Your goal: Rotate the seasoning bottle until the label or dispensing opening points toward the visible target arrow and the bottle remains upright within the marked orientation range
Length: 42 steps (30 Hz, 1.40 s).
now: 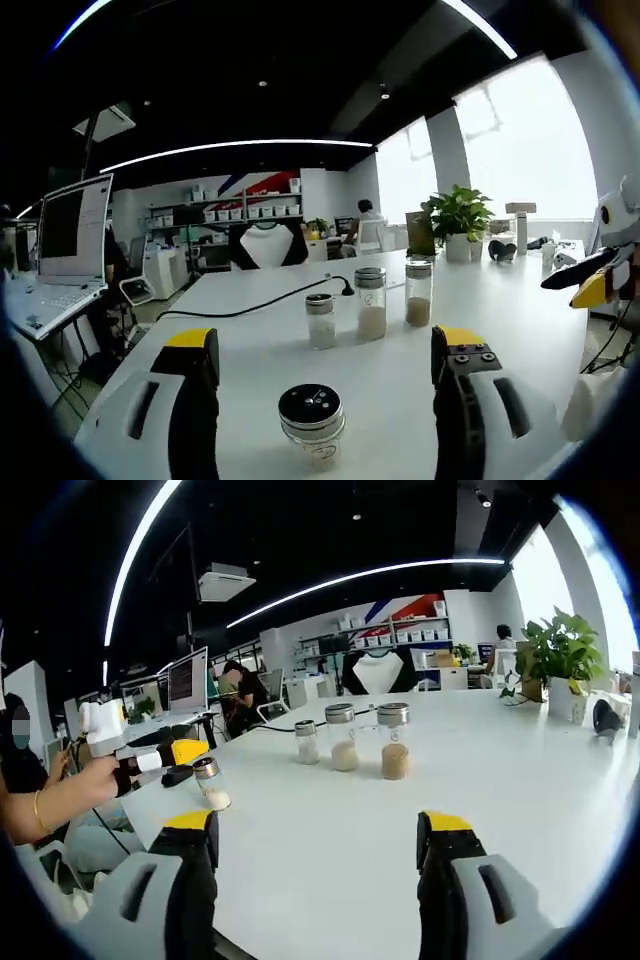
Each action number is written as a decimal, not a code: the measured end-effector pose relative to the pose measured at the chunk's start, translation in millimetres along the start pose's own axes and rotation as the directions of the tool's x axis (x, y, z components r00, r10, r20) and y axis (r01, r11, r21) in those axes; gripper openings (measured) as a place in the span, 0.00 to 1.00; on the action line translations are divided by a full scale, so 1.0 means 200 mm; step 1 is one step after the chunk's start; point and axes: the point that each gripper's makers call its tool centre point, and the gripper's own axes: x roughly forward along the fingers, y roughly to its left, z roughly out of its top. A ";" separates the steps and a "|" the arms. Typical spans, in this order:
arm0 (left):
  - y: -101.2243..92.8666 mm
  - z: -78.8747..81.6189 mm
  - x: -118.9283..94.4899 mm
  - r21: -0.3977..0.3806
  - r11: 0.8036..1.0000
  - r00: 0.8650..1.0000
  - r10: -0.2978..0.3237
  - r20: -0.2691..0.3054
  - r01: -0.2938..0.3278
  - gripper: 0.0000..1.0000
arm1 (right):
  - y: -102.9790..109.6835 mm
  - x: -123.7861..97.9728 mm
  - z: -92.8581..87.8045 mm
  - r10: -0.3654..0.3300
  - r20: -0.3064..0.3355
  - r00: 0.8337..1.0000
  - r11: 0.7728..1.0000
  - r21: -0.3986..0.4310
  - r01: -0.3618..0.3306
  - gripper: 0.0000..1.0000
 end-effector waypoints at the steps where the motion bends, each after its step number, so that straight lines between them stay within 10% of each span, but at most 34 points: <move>1: 0.00 0.00 0.00 -0.002 1.000 1.000 0.004 -0.002 -0.004 0.93 | 0.00 0.00 0.01 0.000 0.006 1.000 1.000 0.005 0.000 0.82; 26: -0.06 0.15 0.30 -0.060 0.996 0.998 0.060 -0.027 -0.062 0.89 | -0.12 -0.09 0.03 -0.025 0.040 0.999 0.999 0.021 0.025 0.81; 42: -0.08 0.07 0.54 -0.072 0.995 0.995 0.068 -0.078 -0.074 0.86 | -0.18 -0.14 0.04 -0.058 0.035 0.998 0.998 0.017 0.058 0.80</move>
